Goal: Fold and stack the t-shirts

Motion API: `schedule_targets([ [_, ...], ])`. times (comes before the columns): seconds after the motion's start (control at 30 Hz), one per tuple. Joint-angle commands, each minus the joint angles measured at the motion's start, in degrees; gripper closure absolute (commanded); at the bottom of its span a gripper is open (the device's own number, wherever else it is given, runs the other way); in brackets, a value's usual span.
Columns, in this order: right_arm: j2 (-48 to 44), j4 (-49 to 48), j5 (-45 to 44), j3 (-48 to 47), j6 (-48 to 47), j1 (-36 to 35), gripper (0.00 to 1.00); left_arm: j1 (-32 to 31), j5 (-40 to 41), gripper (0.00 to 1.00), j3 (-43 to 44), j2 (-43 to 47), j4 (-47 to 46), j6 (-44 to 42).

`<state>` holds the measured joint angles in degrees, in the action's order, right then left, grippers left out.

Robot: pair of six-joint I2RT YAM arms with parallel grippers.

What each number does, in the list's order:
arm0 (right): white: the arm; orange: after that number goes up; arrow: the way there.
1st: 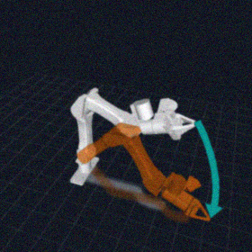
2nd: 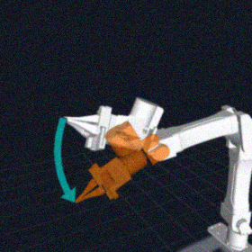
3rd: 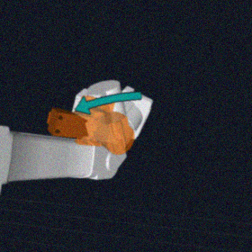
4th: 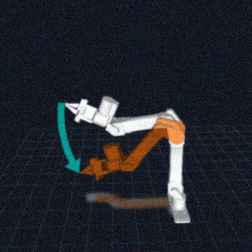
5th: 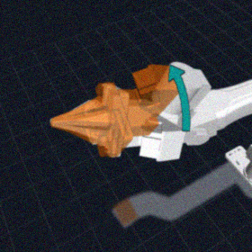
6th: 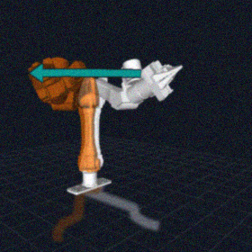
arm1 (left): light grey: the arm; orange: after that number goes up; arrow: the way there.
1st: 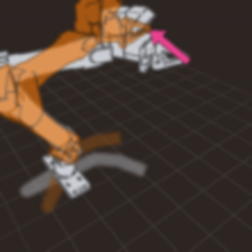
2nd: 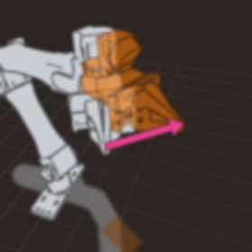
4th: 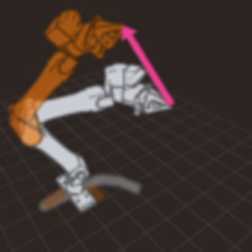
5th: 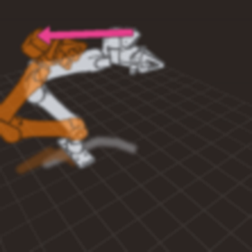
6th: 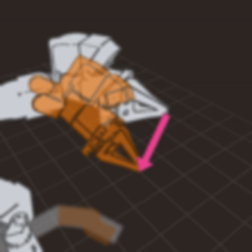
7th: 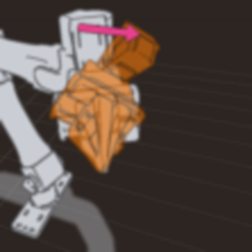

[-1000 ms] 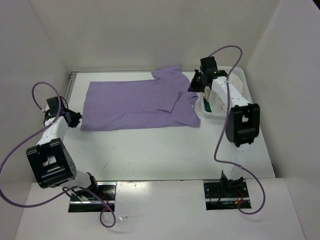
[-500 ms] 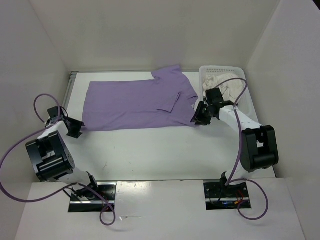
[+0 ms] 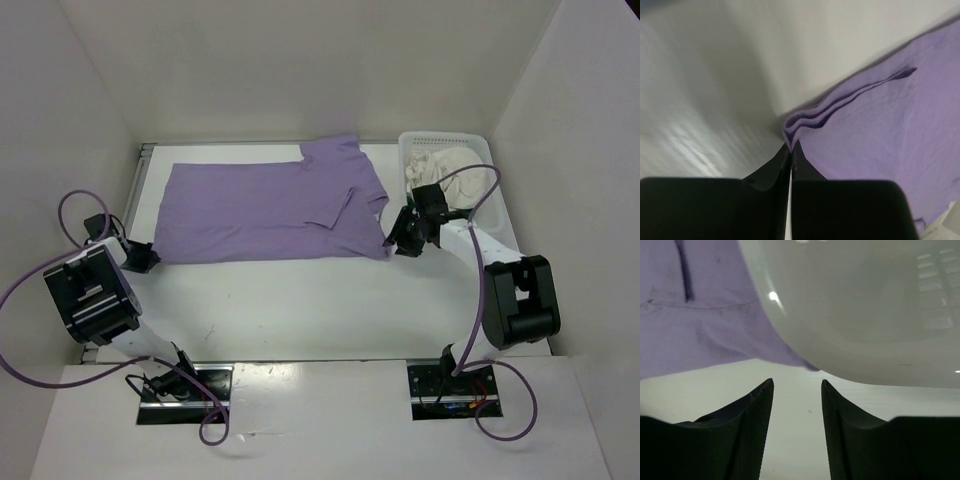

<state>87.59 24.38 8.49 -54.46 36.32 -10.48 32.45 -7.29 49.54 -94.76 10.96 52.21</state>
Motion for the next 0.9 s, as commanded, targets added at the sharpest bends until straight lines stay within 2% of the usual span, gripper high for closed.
schedule_targets([
  [0.0, -1.2, -3.1, -2.7, 2.2, 2.4, -0.3, 0.51, 4.3, 2.8, 1.0, 1.5, 0.6, 2.0, -3.8],
  [0.13, 0.6, -4.8, -0.9, 2.2, 2.4, -0.3, 0.49, 6.3, 2.8, 1.0, 2.7, -2.1, 2.0, -4.5],
  [0.17, 1.3, -5.3, 1.4, 2.2, 2.4, -0.3, 0.53, 6.3, 2.8, 1.0, 2.7, -2.8, 2.0, -4.5],
  [0.27, 3.5, -5.3, 4.1, 0.7, 2.4, -3.0, 0.57, 6.3, 1.5, 1.0, 2.7, -2.8, 0.7, -4.5],
  [0.37, 2.8, -7.9, 4.1, 0.7, 3.0, -5.6, 0.57, 6.3, 0.7, 1.0, 2.0, -2.8, 0.2, -4.5],
  [0.67, 8.9, -5.5, -2.8, -7.1, 1.1, -5.6, 0.56, 6.3, -0.4, 1.0, 0.7, -2.8, -0.3, -4.5],
  [0.87, 11.1, -5.5, -3.2, -7.1, 0.6, -5.6, 0.57, 6.3, -0.4, 1.0, 0.7, -2.3, -0.3, -4.5],
])
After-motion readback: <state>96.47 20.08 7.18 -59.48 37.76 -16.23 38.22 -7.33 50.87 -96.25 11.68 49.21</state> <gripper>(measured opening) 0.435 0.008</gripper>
